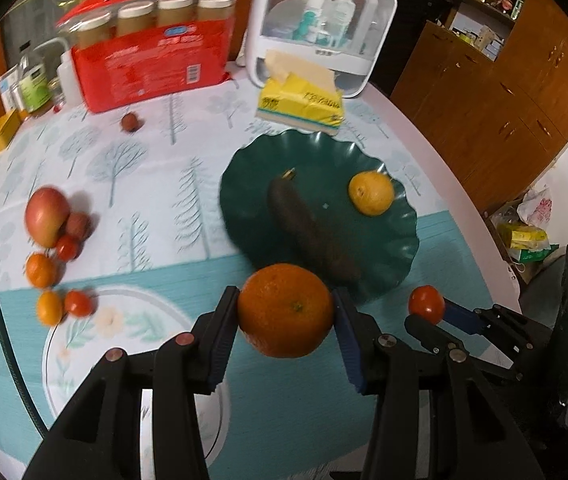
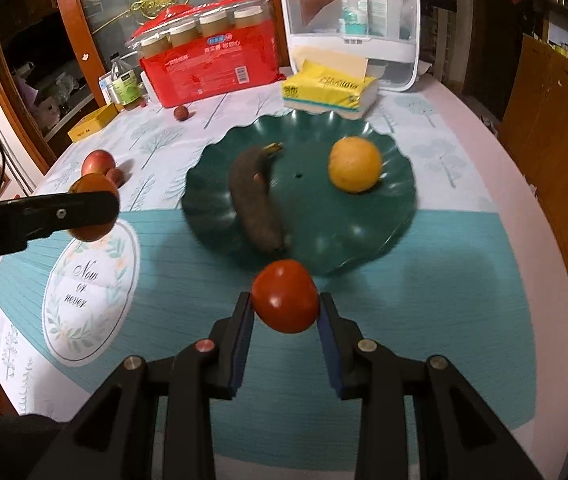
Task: Organize fruits
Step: 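Carry the mandarin in the left tool while the right tool carries the tomato to the plate, then open the left tool over the plate while the right tool releases the tomato beside it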
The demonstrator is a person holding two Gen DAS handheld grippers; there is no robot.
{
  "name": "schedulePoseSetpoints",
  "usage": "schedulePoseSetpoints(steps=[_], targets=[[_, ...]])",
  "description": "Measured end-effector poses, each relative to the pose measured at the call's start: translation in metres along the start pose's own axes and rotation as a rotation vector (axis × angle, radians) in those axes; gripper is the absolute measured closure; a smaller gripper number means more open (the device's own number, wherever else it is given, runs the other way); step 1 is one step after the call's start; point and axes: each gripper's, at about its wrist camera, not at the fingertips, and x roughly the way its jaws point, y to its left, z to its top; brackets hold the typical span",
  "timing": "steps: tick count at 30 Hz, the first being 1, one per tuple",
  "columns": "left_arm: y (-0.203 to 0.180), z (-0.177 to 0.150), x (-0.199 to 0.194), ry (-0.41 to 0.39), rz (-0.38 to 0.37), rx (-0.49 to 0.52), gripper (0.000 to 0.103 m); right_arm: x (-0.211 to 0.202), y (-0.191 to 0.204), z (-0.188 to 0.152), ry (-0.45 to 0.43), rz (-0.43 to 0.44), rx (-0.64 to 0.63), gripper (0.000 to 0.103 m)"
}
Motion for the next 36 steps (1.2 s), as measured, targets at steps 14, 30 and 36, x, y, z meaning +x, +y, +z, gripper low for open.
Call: schedulePoseSetpoints(steps=[14,30,36], targets=[[-0.034,0.060,0.044,0.011,0.036,0.015,0.058,0.021,-0.035,0.043,-0.032,0.047,-0.040,0.071],[-0.053,0.065,0.101,0.117,-0.066,-0.026,0.058,0.059,-0.058,0.038,0.045,0.162,0.050,0.070],[-0.050,0.066,0.113,0.131,-0.066,-0.041,0.053,0.065,-0.063,0.038,0.055,0.173,0.074,0.070]])
